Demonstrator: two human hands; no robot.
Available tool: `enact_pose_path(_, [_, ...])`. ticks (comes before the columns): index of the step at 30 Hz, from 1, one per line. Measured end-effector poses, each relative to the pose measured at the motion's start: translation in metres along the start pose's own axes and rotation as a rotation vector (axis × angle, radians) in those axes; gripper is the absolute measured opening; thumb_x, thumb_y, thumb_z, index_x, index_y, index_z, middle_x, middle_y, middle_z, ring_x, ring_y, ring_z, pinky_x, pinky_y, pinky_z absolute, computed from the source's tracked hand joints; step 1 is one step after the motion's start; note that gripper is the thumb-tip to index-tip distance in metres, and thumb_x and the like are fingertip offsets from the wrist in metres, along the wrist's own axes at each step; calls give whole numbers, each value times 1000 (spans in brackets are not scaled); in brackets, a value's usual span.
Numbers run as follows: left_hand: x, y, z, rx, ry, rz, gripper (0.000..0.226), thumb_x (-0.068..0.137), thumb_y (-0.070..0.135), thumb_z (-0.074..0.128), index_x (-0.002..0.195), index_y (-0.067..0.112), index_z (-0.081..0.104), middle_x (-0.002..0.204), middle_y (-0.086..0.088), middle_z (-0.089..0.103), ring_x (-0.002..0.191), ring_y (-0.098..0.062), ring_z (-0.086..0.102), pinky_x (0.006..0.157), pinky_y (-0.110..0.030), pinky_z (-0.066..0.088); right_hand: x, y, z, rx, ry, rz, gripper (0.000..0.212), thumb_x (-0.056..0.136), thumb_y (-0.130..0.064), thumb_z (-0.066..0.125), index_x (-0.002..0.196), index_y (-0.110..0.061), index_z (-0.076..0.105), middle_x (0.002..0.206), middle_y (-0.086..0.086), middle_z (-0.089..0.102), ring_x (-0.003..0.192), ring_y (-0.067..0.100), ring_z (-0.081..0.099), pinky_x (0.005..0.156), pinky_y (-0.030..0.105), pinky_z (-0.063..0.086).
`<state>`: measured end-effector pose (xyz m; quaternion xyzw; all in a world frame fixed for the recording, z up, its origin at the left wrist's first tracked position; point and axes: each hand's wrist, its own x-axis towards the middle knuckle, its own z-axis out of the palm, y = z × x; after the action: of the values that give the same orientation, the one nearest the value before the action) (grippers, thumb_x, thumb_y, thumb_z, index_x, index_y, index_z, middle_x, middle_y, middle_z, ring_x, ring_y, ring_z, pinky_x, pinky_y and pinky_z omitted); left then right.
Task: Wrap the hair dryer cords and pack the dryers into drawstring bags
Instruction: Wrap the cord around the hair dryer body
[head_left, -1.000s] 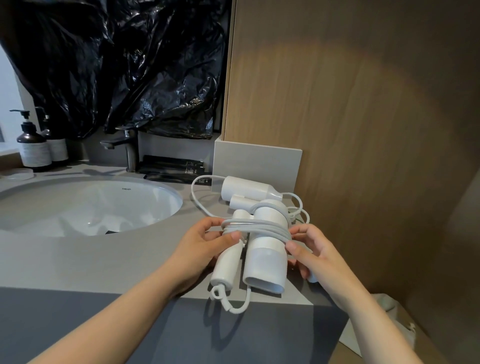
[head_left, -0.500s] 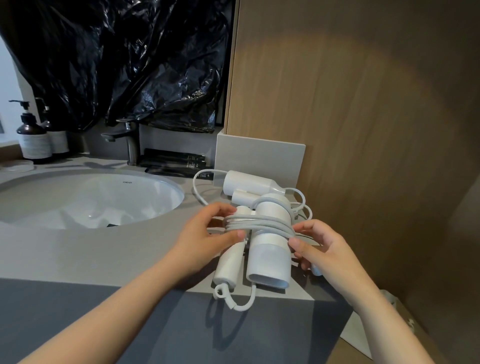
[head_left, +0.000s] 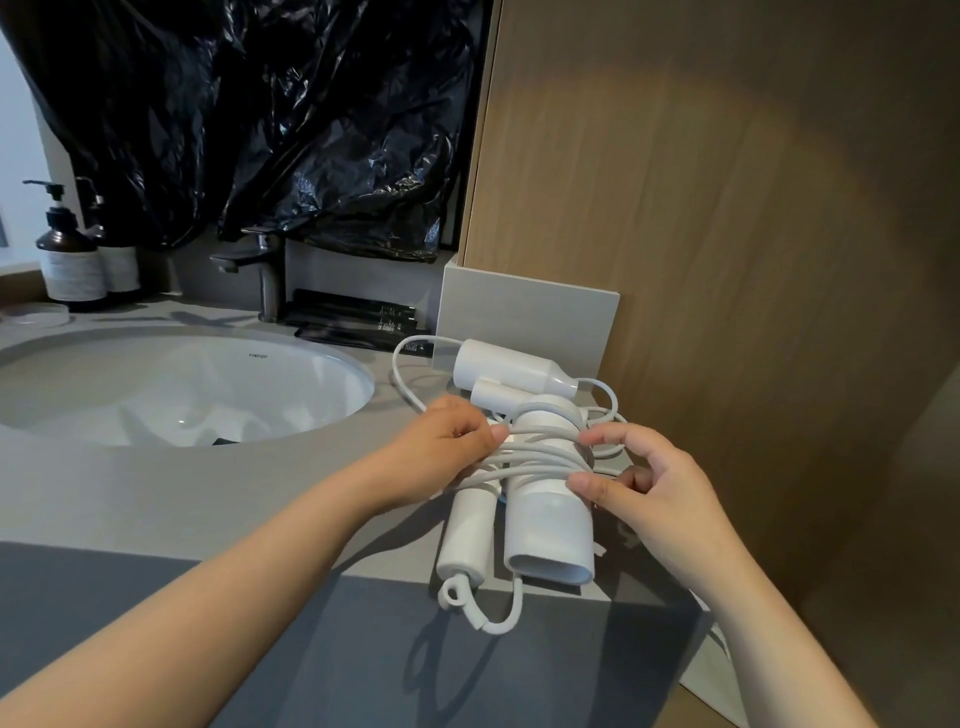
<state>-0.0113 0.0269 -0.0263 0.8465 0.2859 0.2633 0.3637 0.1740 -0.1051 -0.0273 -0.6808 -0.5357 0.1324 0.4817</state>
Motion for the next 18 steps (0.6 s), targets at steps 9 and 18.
enact_pose_path(9, [-2, 3, 14, -283, 122, -99, 44, 101, 34, 44, 81, -4, 54, 88, -11, 48, 79, -17, 45, 73, -26, 37, 0, -1, 6, -1, 14, 22, 24, 78, -34, 74, 98, -42, 62, 115, -18, 59, 80, 16, 60, 63, 14, 48])
enact_pose_path(18, [-11, -11, 4, -406, 89, -133, 33, 97, 33, 53, 103, 1, 59, 95, -11, 58, 80, -20, 54, 76, -35, 46, 0, -10, 7, 21, 131, -71, 11, 72, -29, 80, 75, -31, 70, 81, -17, 68, 81, 10, 62, 64, 17, 51])
